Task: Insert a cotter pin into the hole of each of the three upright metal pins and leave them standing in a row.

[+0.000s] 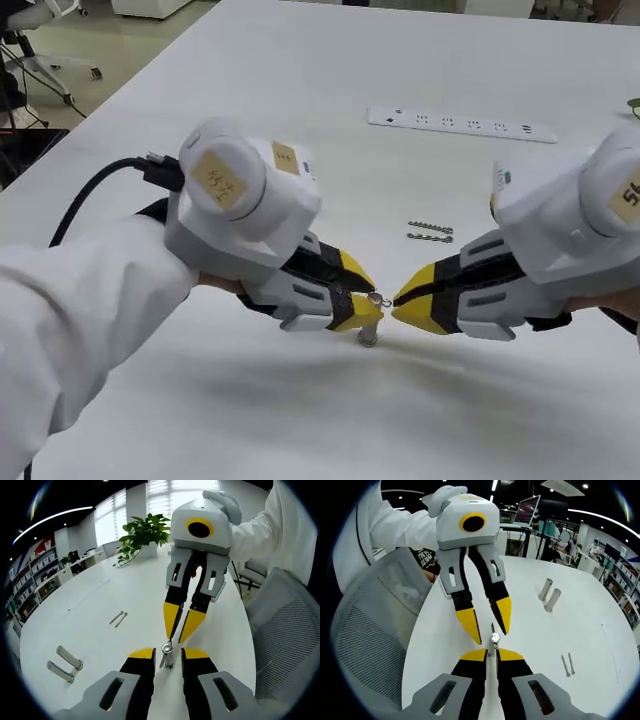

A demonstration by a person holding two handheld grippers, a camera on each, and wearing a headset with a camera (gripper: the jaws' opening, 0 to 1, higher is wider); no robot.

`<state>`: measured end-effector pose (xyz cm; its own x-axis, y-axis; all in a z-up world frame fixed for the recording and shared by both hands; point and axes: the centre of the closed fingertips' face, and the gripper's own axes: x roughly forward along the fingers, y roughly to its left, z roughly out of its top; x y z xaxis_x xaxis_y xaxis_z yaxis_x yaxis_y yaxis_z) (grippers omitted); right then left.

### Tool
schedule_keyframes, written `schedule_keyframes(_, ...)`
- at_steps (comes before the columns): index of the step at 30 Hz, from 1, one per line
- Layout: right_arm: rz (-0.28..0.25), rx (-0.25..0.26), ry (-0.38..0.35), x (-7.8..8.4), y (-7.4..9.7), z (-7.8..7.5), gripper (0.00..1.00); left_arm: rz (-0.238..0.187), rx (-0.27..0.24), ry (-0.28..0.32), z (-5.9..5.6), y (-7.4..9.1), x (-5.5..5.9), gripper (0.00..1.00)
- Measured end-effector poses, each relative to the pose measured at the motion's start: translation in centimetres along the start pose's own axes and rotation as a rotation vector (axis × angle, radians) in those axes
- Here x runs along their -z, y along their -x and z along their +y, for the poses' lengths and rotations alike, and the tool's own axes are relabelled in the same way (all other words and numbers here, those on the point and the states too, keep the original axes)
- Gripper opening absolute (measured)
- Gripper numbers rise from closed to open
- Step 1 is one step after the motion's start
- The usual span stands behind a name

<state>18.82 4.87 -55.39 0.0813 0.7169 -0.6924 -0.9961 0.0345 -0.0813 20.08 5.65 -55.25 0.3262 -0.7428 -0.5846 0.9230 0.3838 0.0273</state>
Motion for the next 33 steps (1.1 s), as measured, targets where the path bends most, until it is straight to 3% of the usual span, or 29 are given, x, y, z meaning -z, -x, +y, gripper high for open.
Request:
schedule_keyframes(4,0.002,0.006,0.003,-0.1,0.0,0.0,0.05,-0.02,-0.007,0.031,-0.1,0.6,0.4,0.33)
schedule_keyframes(8,0.002,0.013,-0.006,-0.4,-0.2,0.0,0.11,-0.084,-0.011,0.08,-0.4,1.7,-0.1,0.33)
schedule_keyframes(14,0.007,0.013,-0.024,-0.4,-0.7,-0.1,0.14,-0.087,-0.008,0.099,-0.8,3.2,0.4,0.5)
schedule_keyframes(23,0.031,-0.002,-0.025,0.1,-1.7,-0.4,0.13,-0.097,0.0,0.156,-1.8,4.0,1.3,0.57)
schedule_keyframes(33,0.038,-0.013,-0.023,0.1,-2.4,-0.5,0.1,-0.08,-0.091,0.158,-0.8,4.6,2.4,0.83)
